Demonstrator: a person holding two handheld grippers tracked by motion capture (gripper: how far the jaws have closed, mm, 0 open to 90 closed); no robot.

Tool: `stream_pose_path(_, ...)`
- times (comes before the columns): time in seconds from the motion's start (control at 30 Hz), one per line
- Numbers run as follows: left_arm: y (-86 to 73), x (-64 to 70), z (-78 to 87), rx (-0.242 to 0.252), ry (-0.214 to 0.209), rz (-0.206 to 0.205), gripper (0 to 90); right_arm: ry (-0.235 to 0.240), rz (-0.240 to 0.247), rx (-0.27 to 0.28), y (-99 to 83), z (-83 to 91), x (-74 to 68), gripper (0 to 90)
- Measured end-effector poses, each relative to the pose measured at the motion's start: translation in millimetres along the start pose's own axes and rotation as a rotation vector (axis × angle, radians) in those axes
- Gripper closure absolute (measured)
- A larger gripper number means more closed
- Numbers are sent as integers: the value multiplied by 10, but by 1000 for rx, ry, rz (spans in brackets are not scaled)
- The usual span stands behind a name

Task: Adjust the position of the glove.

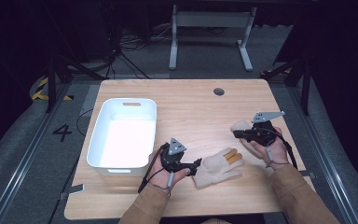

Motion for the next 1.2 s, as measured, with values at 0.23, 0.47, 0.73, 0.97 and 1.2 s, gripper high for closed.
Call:
stream_pose_path(0.23, -8, 29, 85, -108, -79, -39, 405, 19, 10, -33, -2, -50, -44, 898)
stream_pose_path(0.47, -13, 83, 150, -124, -174, -127, 448, 38, 30, -64, -13, -116, -96, 897)
stream_pose_path(0.73, -19, 81, 183, -137, -194, -163, 396, 68, 60, -111, -33, -228, -184, 896)
stream_pose_path(0.97, -57, 117, 199, -248, -215, -110, 432, 92, 71, -161, -65, -306, -241, 895)
stream_pose_path(1.2, -109, 210, 132, -310, -296, -135, 784, 98, 95, -182, -68, -344, -297, 893)
Point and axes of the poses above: each handheld gripper's, and its own axes: z roughly backward along the jaws, y roughly out of its top, x roughly to its right, the point moved 4 cm from there along -z, roughly forward along the jaws, and after that the axes turned 4 degrees about z, right-handed, at the moved point
